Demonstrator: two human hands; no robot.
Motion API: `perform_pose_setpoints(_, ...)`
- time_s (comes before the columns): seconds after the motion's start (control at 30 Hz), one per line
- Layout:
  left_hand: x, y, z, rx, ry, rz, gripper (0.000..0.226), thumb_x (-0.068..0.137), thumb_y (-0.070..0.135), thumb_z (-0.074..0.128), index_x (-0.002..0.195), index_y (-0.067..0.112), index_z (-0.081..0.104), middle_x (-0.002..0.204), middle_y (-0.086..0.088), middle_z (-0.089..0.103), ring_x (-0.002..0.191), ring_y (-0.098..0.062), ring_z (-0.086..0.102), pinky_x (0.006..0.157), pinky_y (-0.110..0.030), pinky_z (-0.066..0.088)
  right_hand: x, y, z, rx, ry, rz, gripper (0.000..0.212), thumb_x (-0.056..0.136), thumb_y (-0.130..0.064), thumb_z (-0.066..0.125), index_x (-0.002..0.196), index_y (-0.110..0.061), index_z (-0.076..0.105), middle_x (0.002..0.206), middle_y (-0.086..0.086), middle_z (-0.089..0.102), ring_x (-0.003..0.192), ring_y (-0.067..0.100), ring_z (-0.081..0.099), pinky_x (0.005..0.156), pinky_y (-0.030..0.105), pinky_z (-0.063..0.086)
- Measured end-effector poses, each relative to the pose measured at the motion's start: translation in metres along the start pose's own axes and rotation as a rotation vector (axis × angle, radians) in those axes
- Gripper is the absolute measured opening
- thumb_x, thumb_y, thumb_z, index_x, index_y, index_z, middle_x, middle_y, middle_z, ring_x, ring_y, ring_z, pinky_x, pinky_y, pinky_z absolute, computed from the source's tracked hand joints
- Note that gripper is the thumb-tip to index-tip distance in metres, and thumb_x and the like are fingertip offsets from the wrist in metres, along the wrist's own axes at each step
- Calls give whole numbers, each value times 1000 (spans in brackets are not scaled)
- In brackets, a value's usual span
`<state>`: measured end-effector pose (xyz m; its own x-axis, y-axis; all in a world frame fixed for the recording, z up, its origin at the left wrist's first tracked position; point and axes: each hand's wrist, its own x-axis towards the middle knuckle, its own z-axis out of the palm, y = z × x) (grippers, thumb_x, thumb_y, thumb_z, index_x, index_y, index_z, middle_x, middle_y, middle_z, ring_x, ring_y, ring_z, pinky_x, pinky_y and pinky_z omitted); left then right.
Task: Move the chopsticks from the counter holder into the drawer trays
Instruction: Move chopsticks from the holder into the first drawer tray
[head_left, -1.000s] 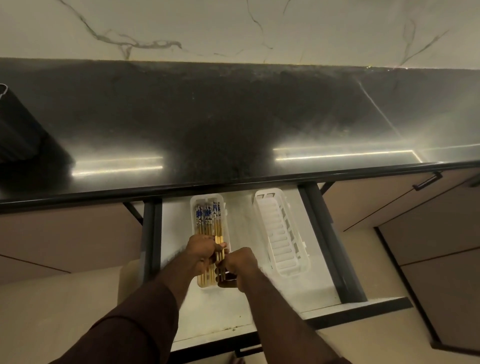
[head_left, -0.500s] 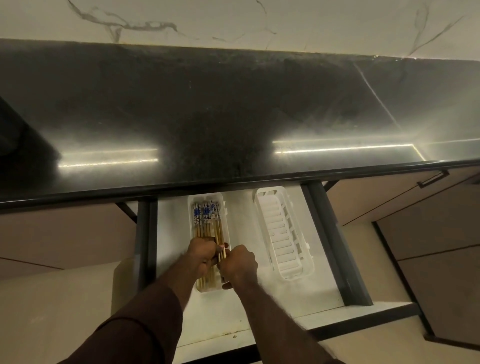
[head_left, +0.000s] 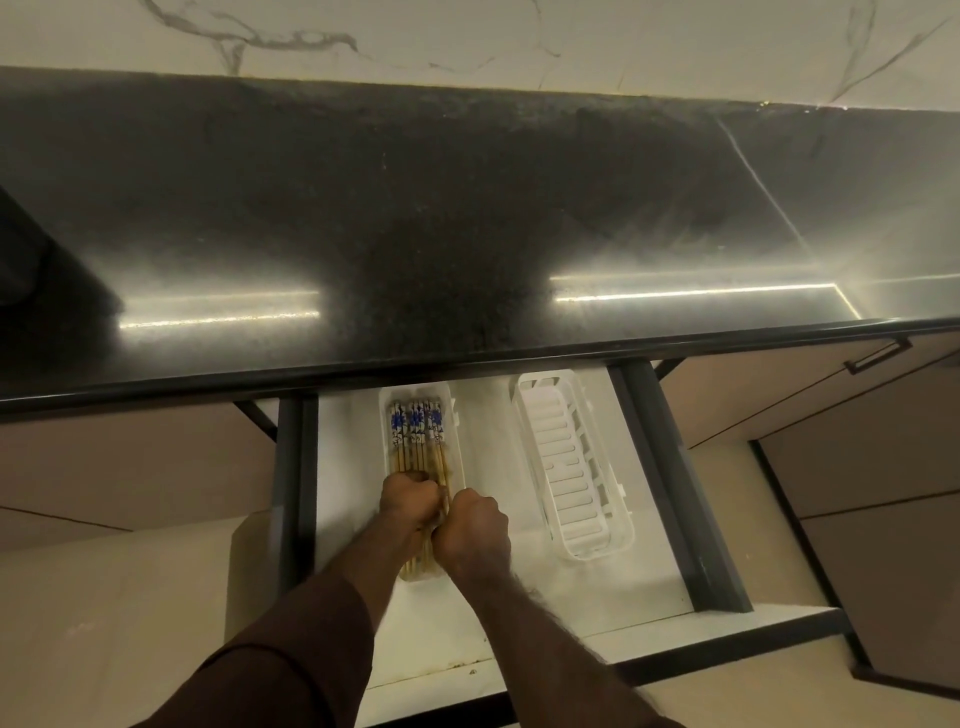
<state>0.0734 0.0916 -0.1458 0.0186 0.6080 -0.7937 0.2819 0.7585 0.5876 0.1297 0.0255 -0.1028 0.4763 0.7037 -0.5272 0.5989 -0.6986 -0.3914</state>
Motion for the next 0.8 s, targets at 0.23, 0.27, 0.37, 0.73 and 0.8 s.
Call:
perform_pose_setpoints(0.23, 15, -11, 2, 85, 2, 51, 24, 72, 0, 56, 91, 8, 68, 104, -19, 69, 98, -40, 64, 92, -50, 54, 6, 0, 0, 61, 6, 35, 31, 94, -32, 61, 115, -9, 64, 106, 8, 71, 91, 26, 71, 81, 36, 61)
perform_pose_setpoints(0.27, 5, -6, 1, 105, 9, 63, 23, 76, -1, 55, 92, 9, 68, 105, -19, 68, 99, -39, 63, 92, -50, 54, 7, 1, -1, 77, 9, 36, 31, 94, -32, 62, 114, -9, 65, 106, 7, 71, 90, 26, 71, 81, 36, 61)
perform_pose_setpoints(0.37, -14, 3, 0, 171, 63, 130, 28, 84, 2, 56, 108, 5, 68, 113, -17, 67, 104, -38, 62, 95, -47, 52, 10, 3, -4, 88, 7, 25, 29, 94, -29, 63, 115, -9, 66, 106, 7, 71, 91, 24, 70, 82, 30, 59)
perform_pose_setpoints(0.73, -16, -6, -1, 335, -5, 176, 28, 89, 4, 51, 112, -1, 66, 120, -19, 63, 108, -34, 59, 94, -42, 51, 13, 8, -7, 145, 4, 40, 27, 92, -21, 65, 115, -8, 68, 107, 8, 72, 92, 24, 70, 82, 31, 58)
perform_pose_setpoints(0.8, -19, -6, -2, 351, -16, 183, 30, 90, 3, 50, 115, 0, 66, 121, -17, 62, 108, -32, 58, 86, -34, 49, 12, 9, -7, 150, -1, 39, 27, 92, -22, 65, 115, -9, 68, 106, 7, 72, 91, 25, 70, 82, 32, 59)
